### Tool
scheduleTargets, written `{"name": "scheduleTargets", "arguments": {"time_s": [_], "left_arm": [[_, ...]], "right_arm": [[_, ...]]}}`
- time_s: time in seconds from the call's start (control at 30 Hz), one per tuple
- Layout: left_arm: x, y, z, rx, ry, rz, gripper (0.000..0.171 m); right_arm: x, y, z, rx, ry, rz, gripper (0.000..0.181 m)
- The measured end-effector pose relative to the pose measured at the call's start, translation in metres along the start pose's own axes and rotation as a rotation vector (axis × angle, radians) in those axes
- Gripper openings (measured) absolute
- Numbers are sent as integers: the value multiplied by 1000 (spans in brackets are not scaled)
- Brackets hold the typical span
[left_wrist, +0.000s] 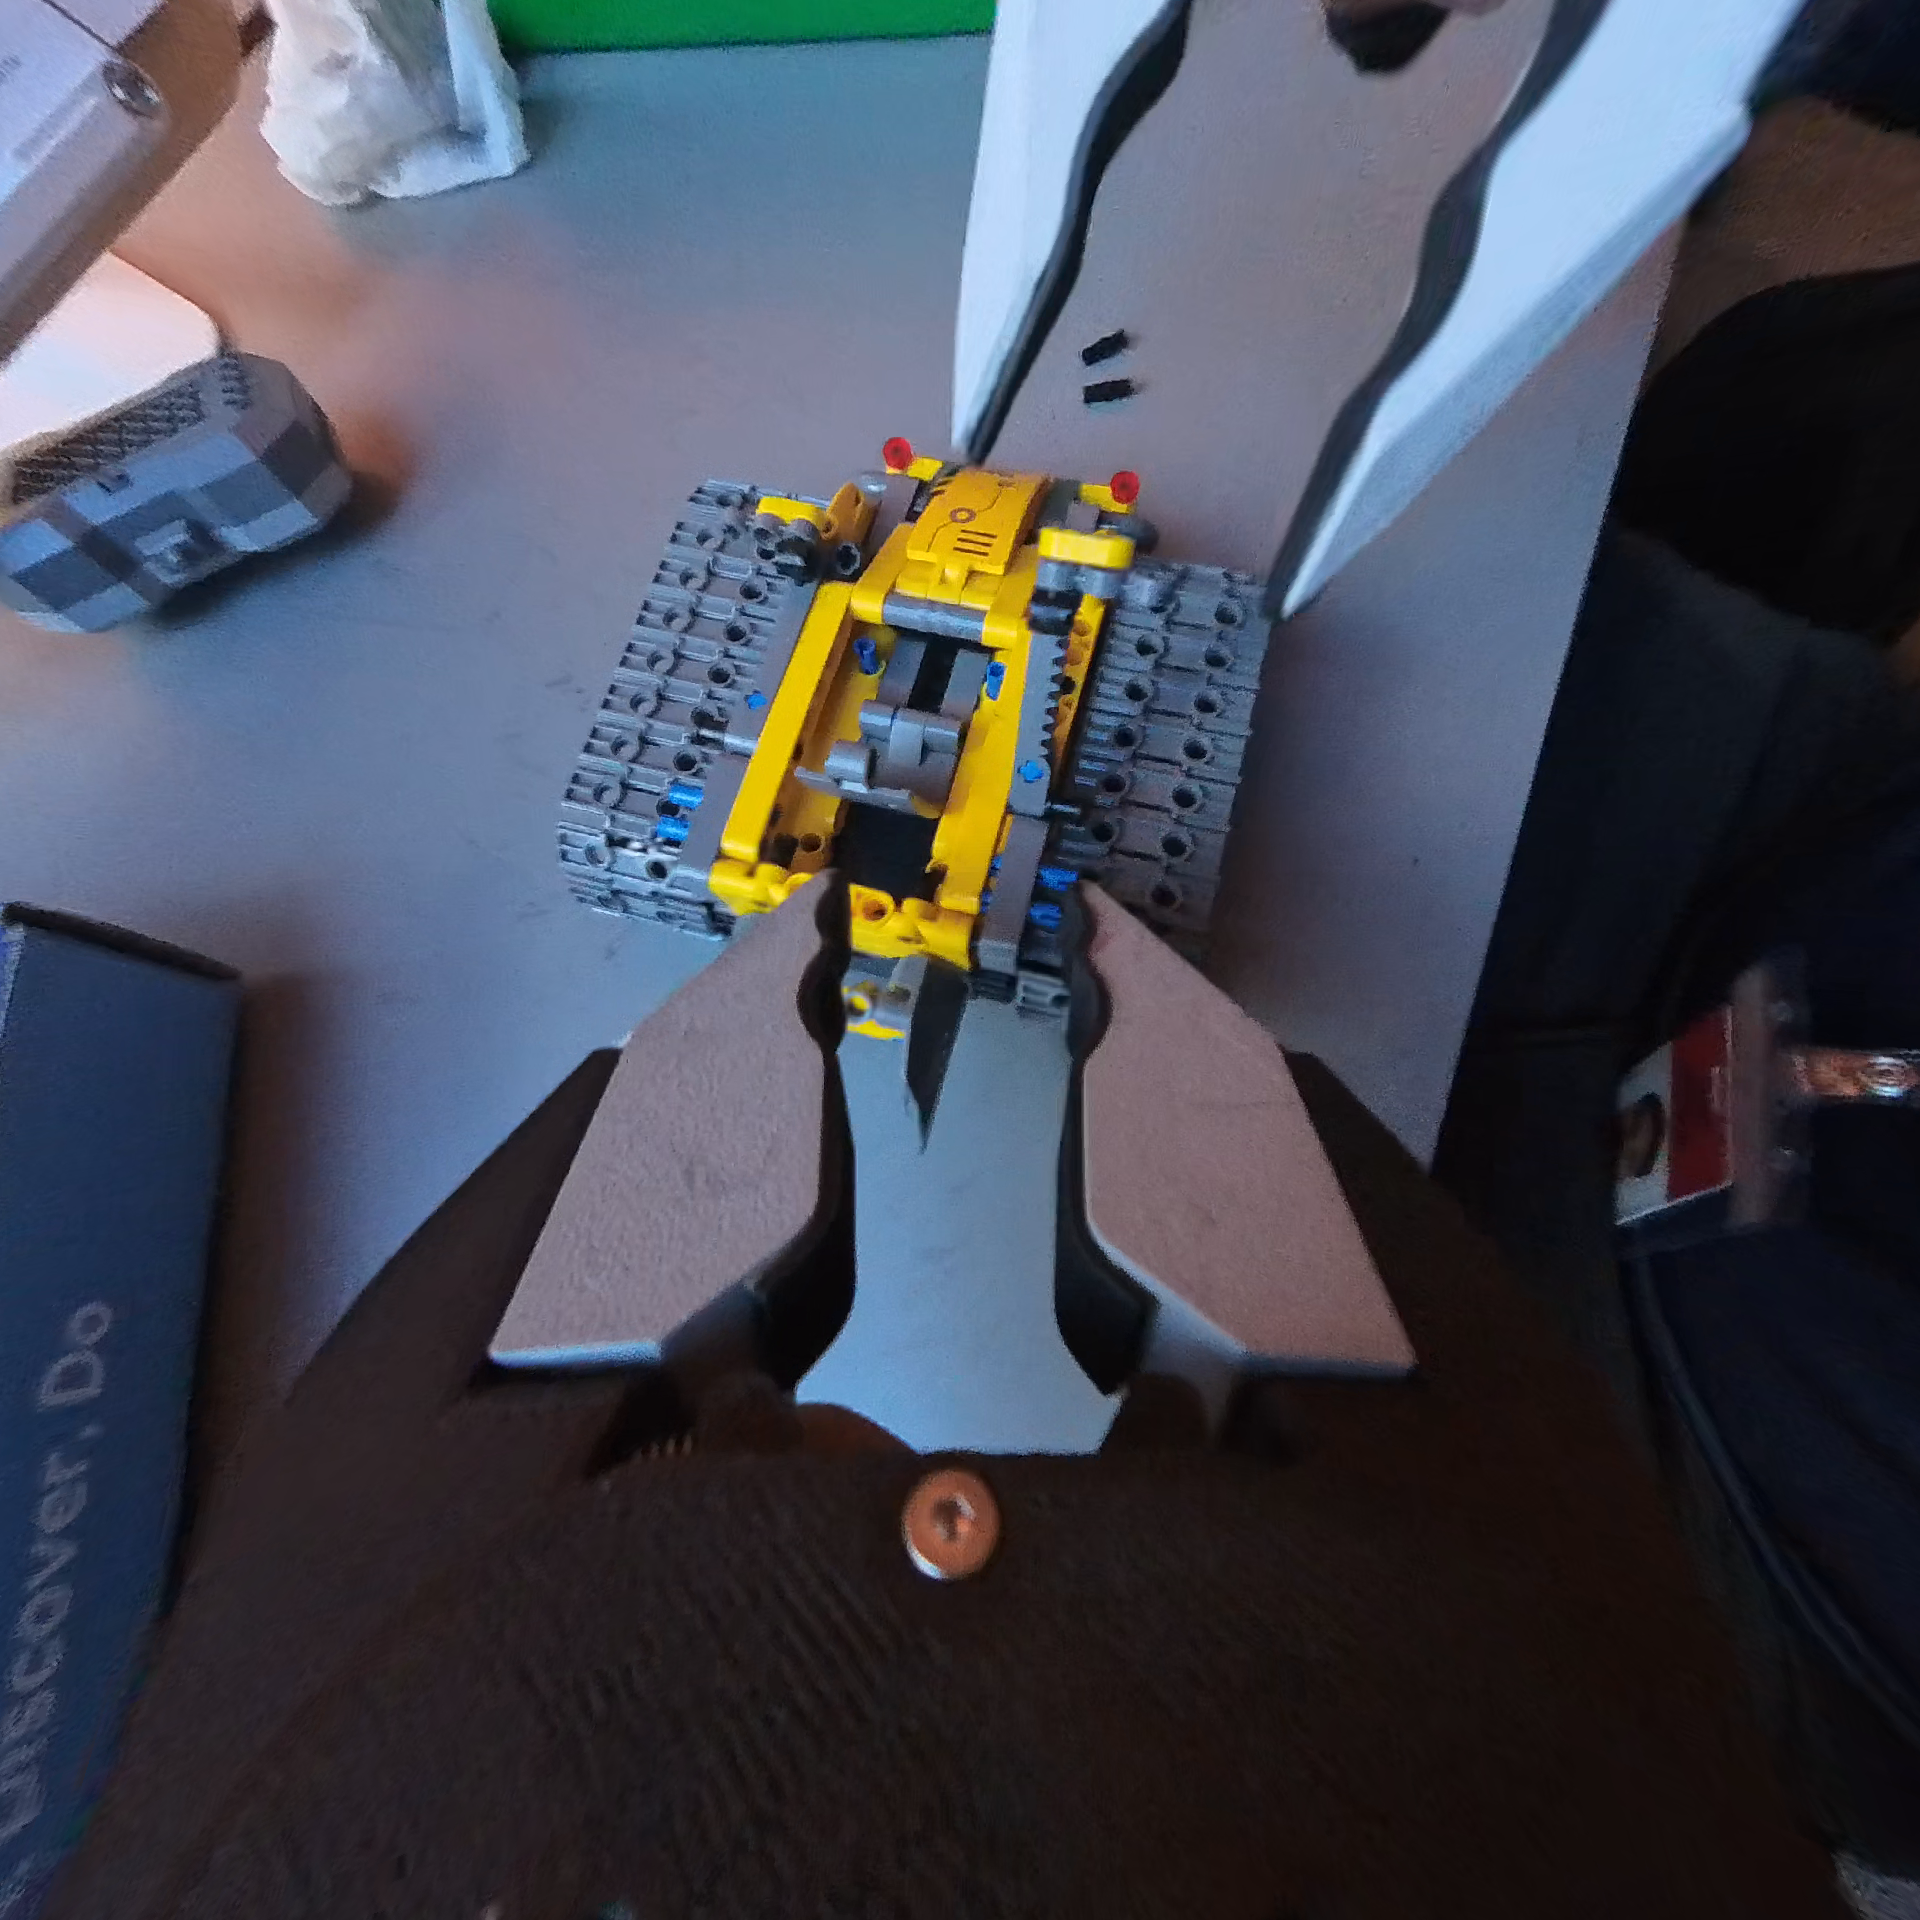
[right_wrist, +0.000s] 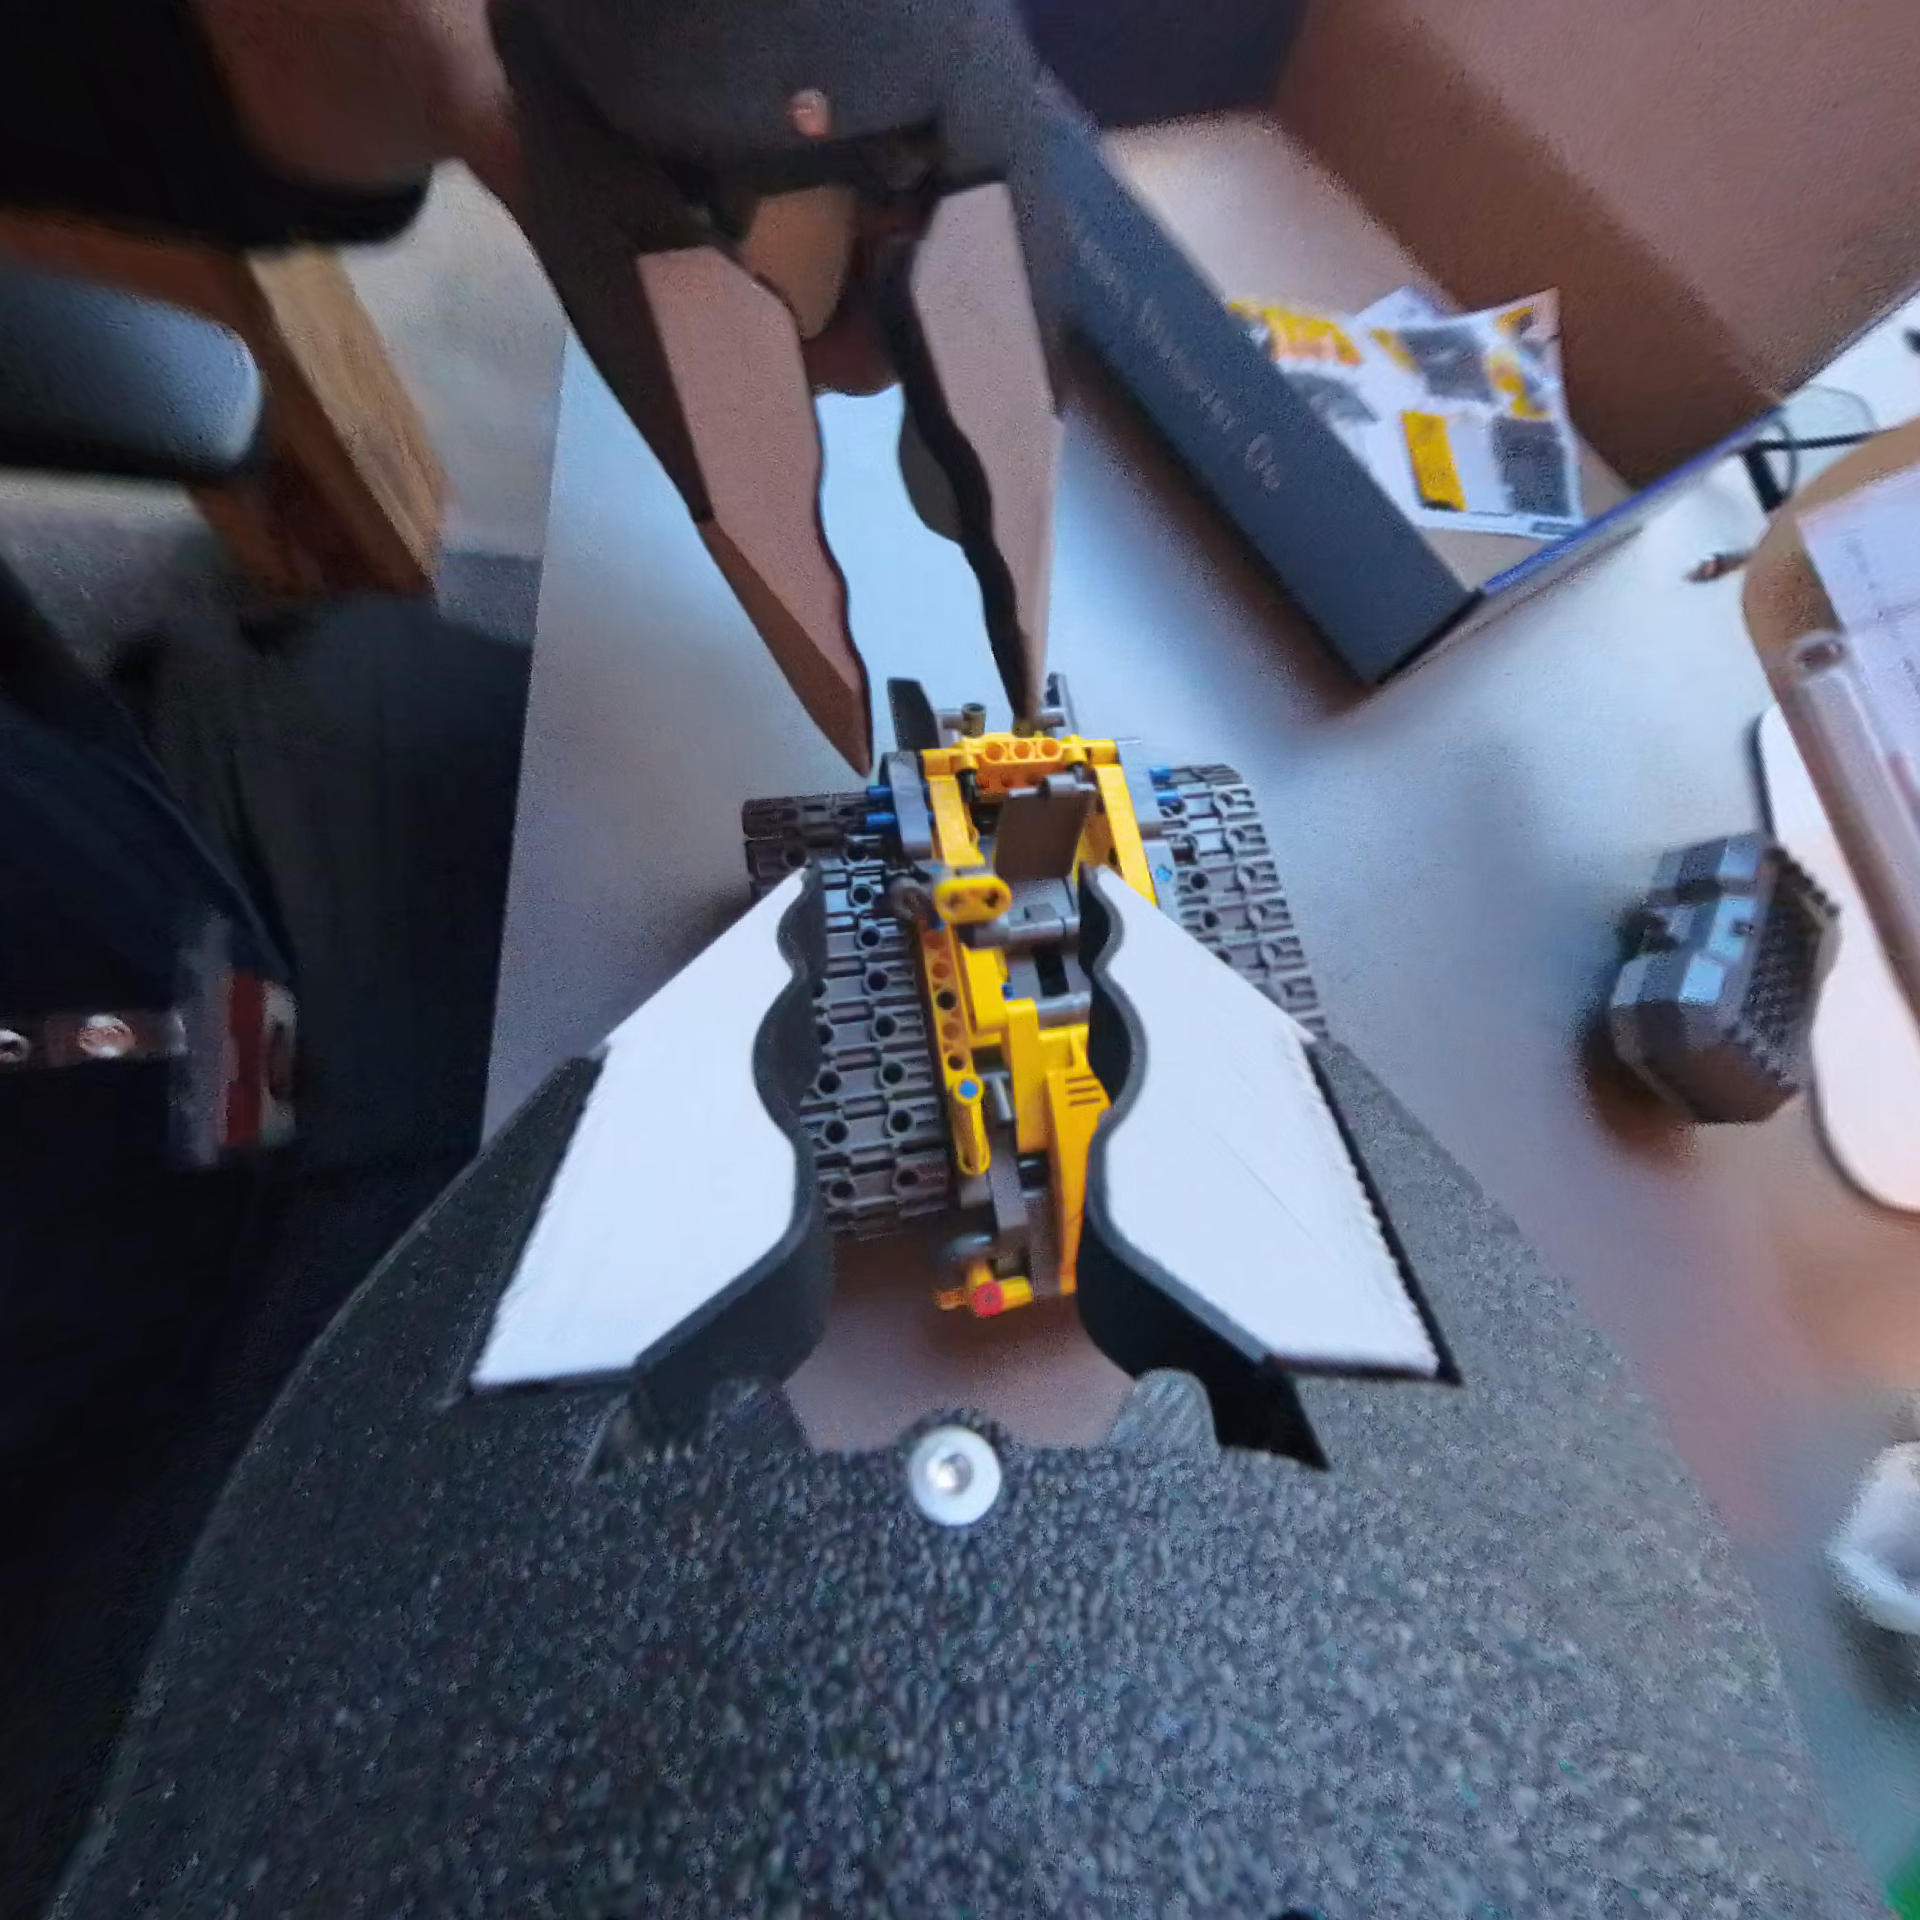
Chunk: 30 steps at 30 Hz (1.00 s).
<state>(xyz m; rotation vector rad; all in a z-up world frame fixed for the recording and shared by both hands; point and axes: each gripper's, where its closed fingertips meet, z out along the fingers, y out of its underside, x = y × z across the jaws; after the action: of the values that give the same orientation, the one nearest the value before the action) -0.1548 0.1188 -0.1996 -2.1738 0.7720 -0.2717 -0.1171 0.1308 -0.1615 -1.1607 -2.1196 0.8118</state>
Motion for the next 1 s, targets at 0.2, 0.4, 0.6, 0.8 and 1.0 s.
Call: {"name": "scheduleTargets", "arguments": {"time_s": [0.2,0.4,0.6,0.8,1.0], "left_arm": [[10,0,23,42,114,-5,17],[11,3,23,59,193,-24,17],[10,1,26,31,165,-66,17],[7,-1,24,146,185,-112,17],[-1,3,19,215,177,-130,18]], "right_arm": [[-5,37,39,-452,-135,-147,20],[-14,30,44,-416,-309,-66,20],[-13,25,39,-567,-385,18,30],[-6,28,41,-724,-312,-83,21],[1,33,44,-666,-304,-23,20]]}}
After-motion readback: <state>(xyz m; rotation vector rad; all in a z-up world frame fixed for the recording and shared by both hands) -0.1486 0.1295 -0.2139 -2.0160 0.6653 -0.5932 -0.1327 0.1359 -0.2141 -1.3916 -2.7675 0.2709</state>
